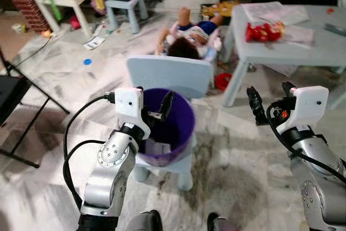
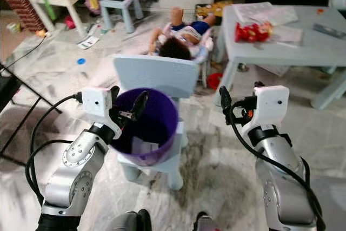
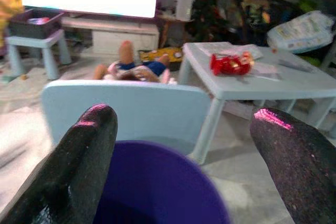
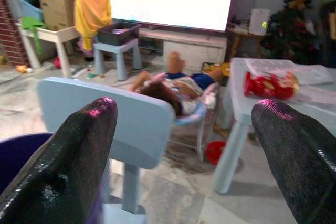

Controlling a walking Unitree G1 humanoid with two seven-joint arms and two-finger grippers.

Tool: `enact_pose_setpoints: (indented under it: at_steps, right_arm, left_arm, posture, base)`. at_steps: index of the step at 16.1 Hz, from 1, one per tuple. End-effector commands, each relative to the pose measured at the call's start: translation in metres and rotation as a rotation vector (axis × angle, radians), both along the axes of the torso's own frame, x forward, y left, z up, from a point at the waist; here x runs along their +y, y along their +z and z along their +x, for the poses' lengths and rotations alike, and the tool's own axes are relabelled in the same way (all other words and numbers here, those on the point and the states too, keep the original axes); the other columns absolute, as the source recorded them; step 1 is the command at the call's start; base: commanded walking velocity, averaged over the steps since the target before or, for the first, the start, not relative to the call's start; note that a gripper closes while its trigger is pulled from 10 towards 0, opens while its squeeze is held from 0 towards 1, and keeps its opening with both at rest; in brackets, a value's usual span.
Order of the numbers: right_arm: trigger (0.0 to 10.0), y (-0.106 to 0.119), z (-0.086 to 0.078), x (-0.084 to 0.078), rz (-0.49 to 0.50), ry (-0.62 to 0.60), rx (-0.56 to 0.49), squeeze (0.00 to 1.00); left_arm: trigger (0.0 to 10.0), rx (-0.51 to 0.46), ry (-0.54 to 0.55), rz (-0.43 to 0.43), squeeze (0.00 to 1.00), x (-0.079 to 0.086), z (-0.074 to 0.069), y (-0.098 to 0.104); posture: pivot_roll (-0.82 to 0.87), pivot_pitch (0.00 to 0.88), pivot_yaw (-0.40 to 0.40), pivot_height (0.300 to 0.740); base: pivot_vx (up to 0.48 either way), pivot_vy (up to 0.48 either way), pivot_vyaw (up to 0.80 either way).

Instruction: Picking trash to rubbish bin

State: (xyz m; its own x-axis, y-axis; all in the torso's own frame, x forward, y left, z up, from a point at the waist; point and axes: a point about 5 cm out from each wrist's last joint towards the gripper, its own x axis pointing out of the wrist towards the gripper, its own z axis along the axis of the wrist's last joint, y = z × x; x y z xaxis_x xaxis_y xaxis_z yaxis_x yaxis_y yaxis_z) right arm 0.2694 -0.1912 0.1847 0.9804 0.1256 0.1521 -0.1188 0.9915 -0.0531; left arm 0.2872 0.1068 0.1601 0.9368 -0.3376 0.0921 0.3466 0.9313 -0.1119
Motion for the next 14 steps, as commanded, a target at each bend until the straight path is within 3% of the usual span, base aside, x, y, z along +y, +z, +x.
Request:
enact_pose_setpoints:
  at_steps: [1,8,14]
  right_arm:
    - [10.0,0.0059,-0.0025,0.0012,0.002,0.006,-0.020,0.00]
    - [10.0,0.0062,-0.0012,0.0018,0.002,0.011,-0.021,0.00]
    - [10.0,0.0076,-0.0001,0.0026,0.000,0.015,-0.025,0.00]
  left_arm:
    - [10.0,0.020,0.013,0.014,0.00,0.0020,-0.0006,-0.0048]
    - [10.0,0.022,0.015,0.010,0.00,0.0006,0.0000,-0.0056]
    - [10.0,0.027,0.014,0.006,0.00,-0.0005,0.0011,-0.0060]
  posture:
    - [-0.05,0.184,0.030,0.740]
    - [-0.05,0.182,0.026,0.740]
    - [-0.06,0.178,0.023,0.740]
  base:
    - [0.000,0.334,0.00]
    - [0.000,0.258,0.00]
    - [0.000,0.461,0.00]
